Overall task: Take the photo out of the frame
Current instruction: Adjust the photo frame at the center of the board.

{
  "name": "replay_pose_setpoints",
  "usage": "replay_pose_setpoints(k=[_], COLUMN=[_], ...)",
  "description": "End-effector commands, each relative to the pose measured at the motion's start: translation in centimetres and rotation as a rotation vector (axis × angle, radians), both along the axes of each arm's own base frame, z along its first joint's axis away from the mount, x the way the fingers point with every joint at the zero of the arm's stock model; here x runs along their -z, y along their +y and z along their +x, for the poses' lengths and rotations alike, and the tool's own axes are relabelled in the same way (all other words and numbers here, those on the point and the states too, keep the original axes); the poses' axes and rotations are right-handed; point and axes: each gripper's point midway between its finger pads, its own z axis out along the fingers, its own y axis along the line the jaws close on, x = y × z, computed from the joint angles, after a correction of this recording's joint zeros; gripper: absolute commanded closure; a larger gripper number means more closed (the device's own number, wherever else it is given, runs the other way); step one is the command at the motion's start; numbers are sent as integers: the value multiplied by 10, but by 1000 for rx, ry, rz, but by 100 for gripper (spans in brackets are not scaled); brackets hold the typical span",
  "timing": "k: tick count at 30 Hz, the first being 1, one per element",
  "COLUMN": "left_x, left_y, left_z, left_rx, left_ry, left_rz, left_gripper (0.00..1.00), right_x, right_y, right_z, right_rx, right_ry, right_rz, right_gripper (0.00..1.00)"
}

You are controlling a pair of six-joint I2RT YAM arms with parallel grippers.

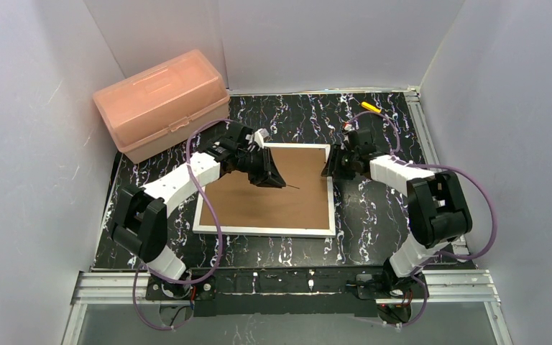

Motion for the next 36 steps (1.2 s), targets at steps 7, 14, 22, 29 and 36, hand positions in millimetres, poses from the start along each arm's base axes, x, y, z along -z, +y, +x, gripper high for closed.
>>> replay_pose_setpoints(k=[7, 14, 22, 29, 36], left_x=[-16, -19, -5, 13, 22], left_y=[25, 20, -3, -17, -34], left_z=[2, 15, 42, 65, 82], left_rx=[-1, 12, 22, 44, 73], left_ry=[-36, -62, -43, -48, -14], left_rz=[-25, -46, -96, -92, -119], left_gripper=[100, 100, 100, 100, 100], right_x=[17, 23, 9, -12, -7], right_y=[11, 21, 9, -4, -7], right_z=[-6, -60, -61, -34, -14], right_rx=[-74, -224, -181, -51, -25], right_ry=[56, 89, 41, -21, -12], right_rz=[26, 34, -9, 128, 282], right_gripper=[63, 69, 47, 38, 54])
